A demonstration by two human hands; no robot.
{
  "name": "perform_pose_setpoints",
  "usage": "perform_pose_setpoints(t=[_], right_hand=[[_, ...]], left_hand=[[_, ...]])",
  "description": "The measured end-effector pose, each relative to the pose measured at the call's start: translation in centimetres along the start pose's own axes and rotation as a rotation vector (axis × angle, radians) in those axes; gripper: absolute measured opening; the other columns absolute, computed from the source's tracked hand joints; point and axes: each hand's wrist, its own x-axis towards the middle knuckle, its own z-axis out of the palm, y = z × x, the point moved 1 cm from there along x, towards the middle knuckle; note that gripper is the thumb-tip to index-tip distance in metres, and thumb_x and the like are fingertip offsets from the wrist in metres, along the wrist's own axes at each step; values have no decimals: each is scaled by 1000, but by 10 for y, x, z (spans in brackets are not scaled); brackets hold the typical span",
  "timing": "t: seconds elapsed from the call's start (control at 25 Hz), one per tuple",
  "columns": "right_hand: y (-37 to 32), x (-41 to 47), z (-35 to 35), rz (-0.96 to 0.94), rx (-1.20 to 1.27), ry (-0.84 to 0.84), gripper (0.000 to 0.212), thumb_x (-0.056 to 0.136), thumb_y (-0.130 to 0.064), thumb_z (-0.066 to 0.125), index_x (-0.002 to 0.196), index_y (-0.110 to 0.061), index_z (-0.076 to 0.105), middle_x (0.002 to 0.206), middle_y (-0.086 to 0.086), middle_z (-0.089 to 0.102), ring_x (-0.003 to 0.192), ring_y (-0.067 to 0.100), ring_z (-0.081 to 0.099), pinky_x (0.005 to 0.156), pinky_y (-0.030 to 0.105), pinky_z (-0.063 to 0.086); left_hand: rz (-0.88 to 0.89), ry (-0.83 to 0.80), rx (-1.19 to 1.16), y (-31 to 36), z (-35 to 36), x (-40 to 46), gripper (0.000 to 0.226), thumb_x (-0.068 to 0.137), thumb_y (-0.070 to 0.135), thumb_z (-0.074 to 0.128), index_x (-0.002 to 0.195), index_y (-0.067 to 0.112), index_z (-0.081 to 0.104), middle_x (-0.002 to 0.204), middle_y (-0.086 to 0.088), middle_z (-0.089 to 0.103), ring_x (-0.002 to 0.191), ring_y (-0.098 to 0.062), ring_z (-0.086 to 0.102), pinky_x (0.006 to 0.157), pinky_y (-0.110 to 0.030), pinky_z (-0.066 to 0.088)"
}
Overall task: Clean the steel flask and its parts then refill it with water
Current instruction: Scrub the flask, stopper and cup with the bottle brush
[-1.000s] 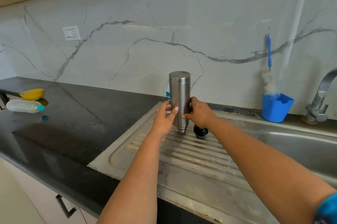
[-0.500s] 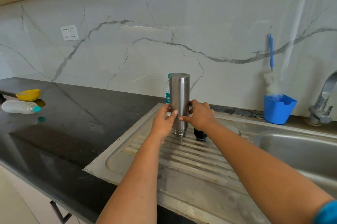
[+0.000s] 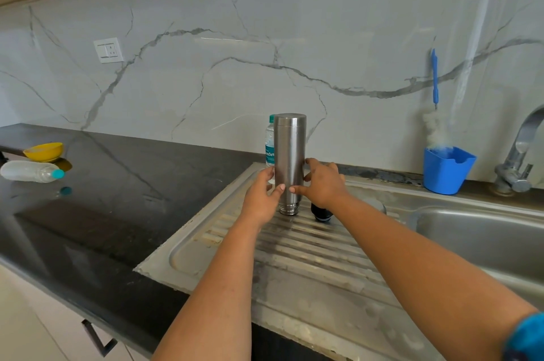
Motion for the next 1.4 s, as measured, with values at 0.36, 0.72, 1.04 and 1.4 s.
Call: perform_pose_setpoints(t=[0.36, 0.72, 1.04, 1.4], right_hand=[[2, -1, -3, -11, 38, 12, 73, 82, -49, 69, 142, -28, 35, 120, 1, 62, 125, 23, 36, 98, 42, 39], [24, -31, -39, -3, 157, 40, 57, 89, -43, 64, 137, -28, 39, 110, -6, 64, 120, 18, 35, 87, 34, 38], [79, -76, -113, 2, 136, 195, 18, 88, -45, 63, 92, -30, 54, 86, -16, 62, 100, 9, 36, 81, 34, 32], [190, -90, -221, 33, -91, 232, 13, 86, -14, 60, 87, -26, 64, 93, 0, 68, 101, 30, 56, 91, 40, 45]], left_hand=[[-6, -11, 20, 4, 0, -6, 59, 99, 23, 58, 152, 27, 32, 152, 2, 43, 134, -20, 47, 111, -44, 40], [5, 121, 20, 15, -6, -27, 55, 99, 27, 57, 149, 21, 35, 147, 0, 46, 130, -18, 48, 108, -43, 43], [213, 333, -110, 70, 36, -76, 29, 94, 20, 64, 120, 27, 54, 124, 6, 56, 114, -12, 53, 92, -33, 51], [-28, 117, -501, 136, 177, -72, 13, 95, 13, 62, 102, 23, 59, 89, 10, 61, 88, -14, 58, 74, -17, 43]])
